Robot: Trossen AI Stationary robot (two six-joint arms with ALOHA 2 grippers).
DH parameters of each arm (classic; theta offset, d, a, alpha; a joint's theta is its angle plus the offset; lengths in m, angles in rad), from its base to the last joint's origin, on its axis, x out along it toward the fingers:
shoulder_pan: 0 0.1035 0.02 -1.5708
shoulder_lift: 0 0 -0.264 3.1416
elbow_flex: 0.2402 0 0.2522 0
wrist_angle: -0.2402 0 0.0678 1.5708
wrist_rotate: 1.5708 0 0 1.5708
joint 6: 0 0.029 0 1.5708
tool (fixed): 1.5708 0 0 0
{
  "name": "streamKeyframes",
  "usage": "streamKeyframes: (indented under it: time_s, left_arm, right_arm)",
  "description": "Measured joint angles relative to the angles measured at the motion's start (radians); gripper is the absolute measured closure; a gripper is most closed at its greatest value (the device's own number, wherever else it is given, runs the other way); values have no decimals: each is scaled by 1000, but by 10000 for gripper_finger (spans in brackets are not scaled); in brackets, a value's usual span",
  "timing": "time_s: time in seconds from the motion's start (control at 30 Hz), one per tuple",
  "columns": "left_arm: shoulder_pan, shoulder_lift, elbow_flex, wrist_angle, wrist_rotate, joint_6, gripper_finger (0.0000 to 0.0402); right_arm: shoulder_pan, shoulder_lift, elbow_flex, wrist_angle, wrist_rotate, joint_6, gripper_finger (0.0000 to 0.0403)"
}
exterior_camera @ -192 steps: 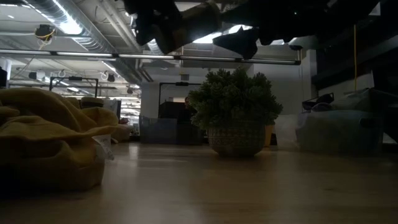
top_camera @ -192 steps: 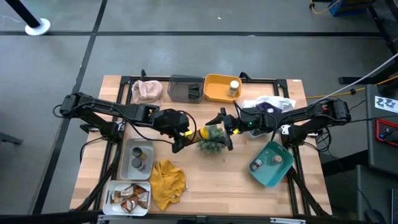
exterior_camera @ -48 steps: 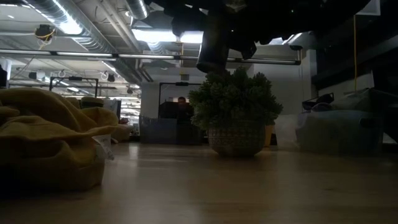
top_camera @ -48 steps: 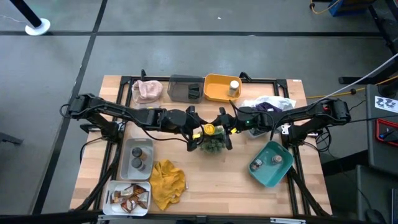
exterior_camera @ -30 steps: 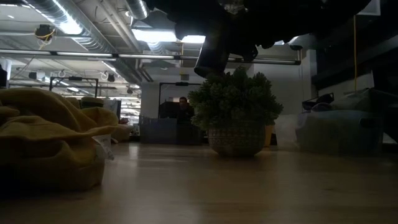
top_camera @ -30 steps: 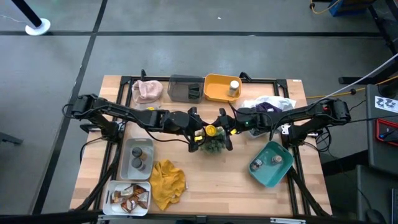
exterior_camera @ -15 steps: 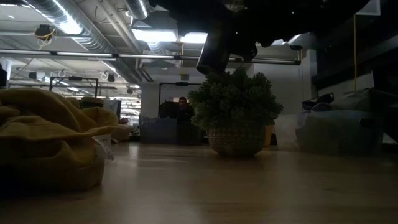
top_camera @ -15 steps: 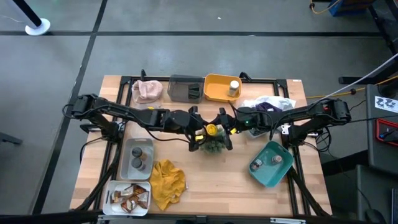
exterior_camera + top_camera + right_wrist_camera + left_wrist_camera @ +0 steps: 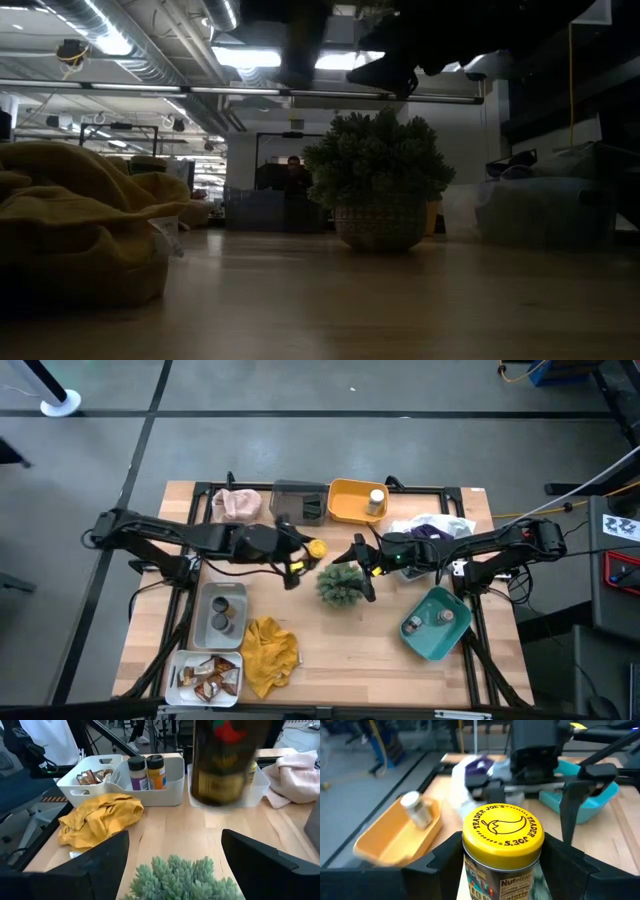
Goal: Sort spices by type
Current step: Put the yellow spice bottle into the transparent bin
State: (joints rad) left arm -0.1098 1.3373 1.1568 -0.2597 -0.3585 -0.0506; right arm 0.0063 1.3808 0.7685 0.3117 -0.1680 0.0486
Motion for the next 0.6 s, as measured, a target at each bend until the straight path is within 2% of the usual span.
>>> streamKeyframes:
  time_s: [0.17,0.33,0.47,0.6]
  left_arm:
    - [-28,-113,0,-226,-83,-142,193]
    - [-54,-204,1,-497,-123,-356,191]
    - [-70,-251,1,-707,-129,-524,191]
    - [-95,-277,-27,-857,-178,-656,192]
  right_arm:
    - [0,0,0,-12,1,0,86]
    - [0,0,0,-24,2,-1,86]
    - [0,0,0,-24,2,-1,86]
    - [0,0,0,-24,2,-1,86]
